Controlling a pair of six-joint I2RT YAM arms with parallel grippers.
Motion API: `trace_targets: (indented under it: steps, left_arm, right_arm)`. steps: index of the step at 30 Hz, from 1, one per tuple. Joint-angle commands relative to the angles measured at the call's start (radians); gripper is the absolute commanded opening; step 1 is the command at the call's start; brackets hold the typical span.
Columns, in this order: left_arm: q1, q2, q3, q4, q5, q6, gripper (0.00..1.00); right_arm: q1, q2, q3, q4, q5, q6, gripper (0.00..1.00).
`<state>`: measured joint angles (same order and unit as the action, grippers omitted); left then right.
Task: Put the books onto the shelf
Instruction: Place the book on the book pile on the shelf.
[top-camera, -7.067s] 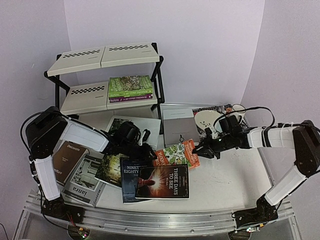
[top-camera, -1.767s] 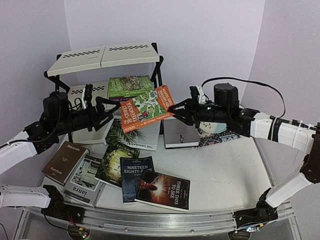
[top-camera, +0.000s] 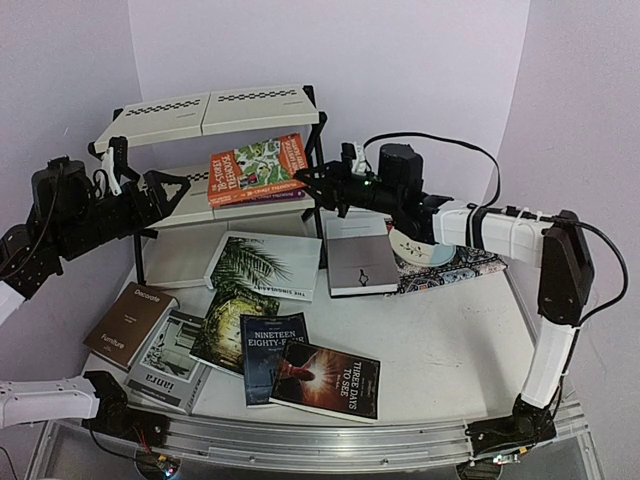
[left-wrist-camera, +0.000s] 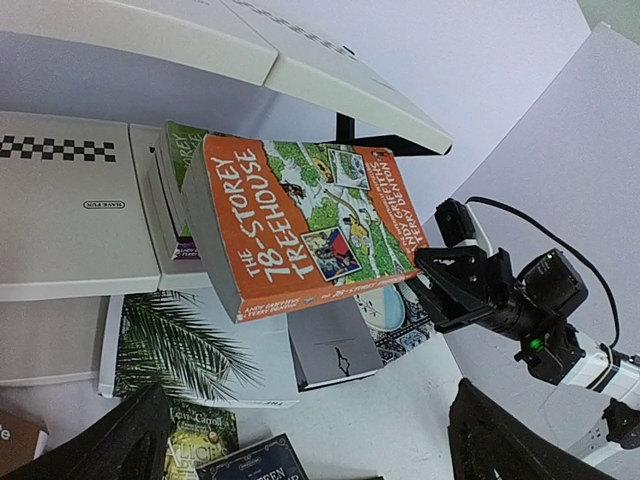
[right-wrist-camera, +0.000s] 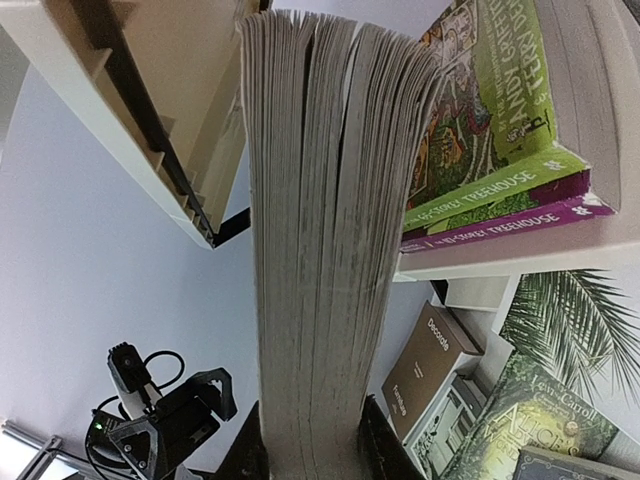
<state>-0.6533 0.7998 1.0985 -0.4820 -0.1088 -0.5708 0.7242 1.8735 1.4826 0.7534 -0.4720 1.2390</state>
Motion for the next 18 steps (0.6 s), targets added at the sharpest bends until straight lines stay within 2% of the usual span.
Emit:
trace_targets:
  steps: [1, 18]
  left_arm:
    - [0.004, 0.006, 0.023, 0.006, -0.028, 0.026, 0.99]
    - [0.004, 0.04, 0.019, 0.007, -0.048, -0.001, 0.99]
  right_arm:
    - [-0.005, 0.015, 0.117, 0.193, 0.005, -0.003, 0.0]
    - [-0.068, 0.168, 0.302, 0.112, 0.021, 0.008, 0.0]
